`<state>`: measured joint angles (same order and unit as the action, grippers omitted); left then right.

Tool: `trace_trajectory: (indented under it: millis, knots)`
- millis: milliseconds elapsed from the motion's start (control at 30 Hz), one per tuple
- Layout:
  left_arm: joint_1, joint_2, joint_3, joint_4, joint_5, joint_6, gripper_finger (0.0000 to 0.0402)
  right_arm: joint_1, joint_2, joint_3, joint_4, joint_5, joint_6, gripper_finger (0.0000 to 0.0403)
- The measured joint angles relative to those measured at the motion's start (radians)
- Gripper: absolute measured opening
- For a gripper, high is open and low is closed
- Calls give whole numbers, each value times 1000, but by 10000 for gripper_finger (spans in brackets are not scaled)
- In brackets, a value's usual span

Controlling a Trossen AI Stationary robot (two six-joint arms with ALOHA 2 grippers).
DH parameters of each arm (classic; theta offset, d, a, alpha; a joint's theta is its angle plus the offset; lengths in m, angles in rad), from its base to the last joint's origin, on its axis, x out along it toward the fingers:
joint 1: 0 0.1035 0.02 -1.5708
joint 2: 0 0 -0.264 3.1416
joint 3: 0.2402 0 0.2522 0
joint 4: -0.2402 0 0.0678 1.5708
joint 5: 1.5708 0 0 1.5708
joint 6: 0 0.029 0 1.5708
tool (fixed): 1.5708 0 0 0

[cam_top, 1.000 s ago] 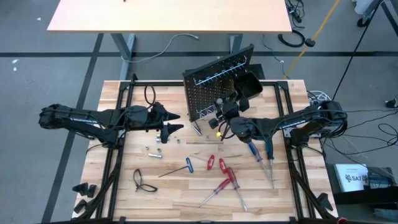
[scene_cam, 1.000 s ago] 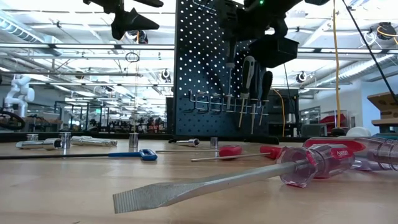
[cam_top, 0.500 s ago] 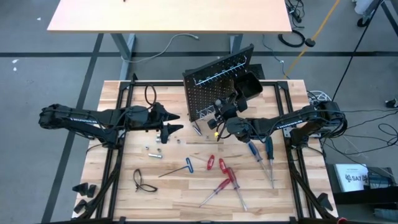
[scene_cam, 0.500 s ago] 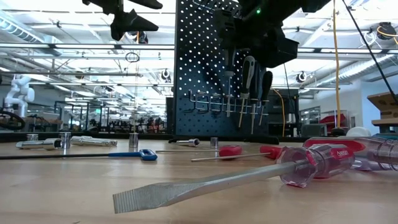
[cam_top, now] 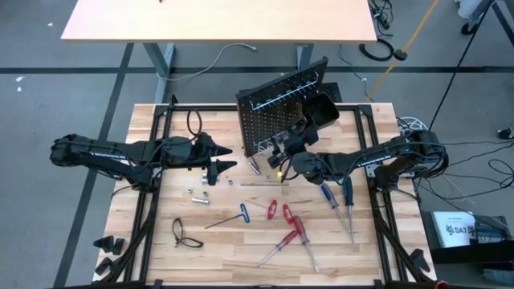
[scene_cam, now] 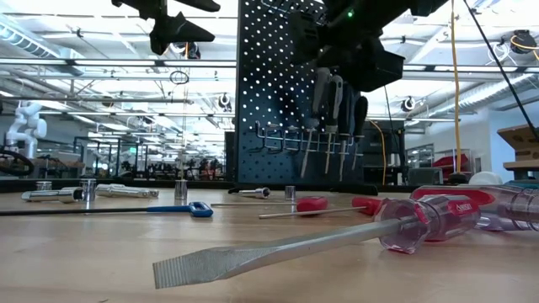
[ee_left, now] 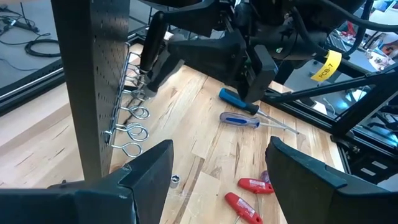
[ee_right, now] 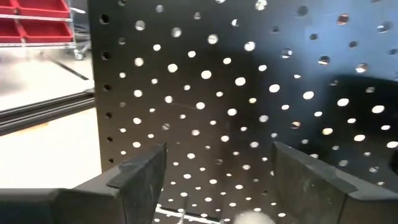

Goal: Hang tools onto peg board
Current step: Hang the gray-black screwdriver on the pegboard, then adjust the pegboard on the table

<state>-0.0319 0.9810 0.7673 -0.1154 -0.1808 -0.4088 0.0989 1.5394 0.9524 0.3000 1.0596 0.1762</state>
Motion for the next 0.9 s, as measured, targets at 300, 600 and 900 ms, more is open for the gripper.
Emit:
trace_trajectory:
  millis: [300, 600, 900]
  knots:
    - [0, 0, 0, 0, 18, 3, 255, 19, 0, 2, 34, -40, -13, 280]
    - [4, 0, 0, 0, 35, 31, 255, 87, 0, 112, 2, -41, -114, 281]
    - [134, 2, 0, 4, 205, 61, 255, 203, 0, 222, -190, -41, 65, 281]
